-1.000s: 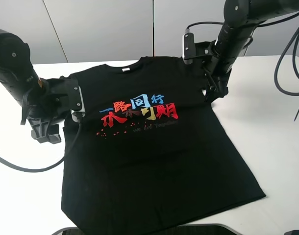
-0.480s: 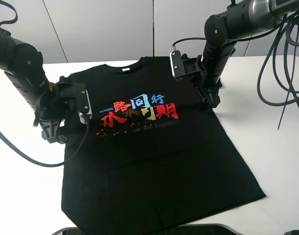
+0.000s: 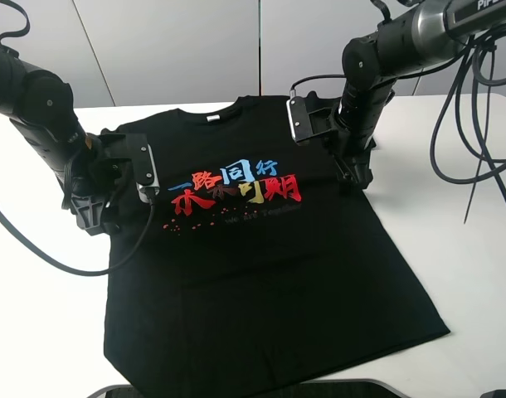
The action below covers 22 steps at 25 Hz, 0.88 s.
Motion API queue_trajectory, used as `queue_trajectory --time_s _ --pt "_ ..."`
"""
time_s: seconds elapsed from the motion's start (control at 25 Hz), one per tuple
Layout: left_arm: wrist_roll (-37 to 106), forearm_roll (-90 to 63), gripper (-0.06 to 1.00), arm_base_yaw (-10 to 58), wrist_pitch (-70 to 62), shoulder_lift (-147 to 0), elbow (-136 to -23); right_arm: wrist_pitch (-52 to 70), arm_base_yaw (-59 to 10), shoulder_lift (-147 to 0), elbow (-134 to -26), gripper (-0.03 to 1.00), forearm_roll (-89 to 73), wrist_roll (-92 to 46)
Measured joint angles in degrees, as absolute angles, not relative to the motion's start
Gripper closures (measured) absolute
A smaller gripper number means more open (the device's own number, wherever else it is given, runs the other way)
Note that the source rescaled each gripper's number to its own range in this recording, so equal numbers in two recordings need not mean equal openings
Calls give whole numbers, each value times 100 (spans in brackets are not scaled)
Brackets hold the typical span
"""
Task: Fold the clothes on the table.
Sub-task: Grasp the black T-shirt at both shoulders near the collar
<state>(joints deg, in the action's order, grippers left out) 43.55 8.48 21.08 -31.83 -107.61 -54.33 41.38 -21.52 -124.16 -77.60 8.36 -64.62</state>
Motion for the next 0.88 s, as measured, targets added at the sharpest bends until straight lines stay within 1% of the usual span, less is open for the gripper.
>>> queue_trajectory --time_s 0.32,0.68,0.76,0.8,0.84,0.88 --pt "4355 883 -5 2108 -3065 -10997 -5442 4171 -2152 -12453 -7780 9 836 -6462" --pt "4355 861 -5 2108 -3239 -11341 -5538 4118 -2152 -12453 -7693 17 825 -6462" --pt "4355 849 -1 2108 -3256 -11341 -5538 4143 -2152 -12461 -7693 22 825 -6462" --pt "4355 824 5 2108 -3288 -11351 -5538 4192 -2152 -12461 -7691 25 802 -6462" --pt "4355 795 13 2118 -3310 -11363 -5538 4236 -2152 -12466 -7681 31 788 -6462" --pt "4363 739 23 2118 -3373 -11363 -5538 4293 -2161 -12475 -7670 38 758 -6451"
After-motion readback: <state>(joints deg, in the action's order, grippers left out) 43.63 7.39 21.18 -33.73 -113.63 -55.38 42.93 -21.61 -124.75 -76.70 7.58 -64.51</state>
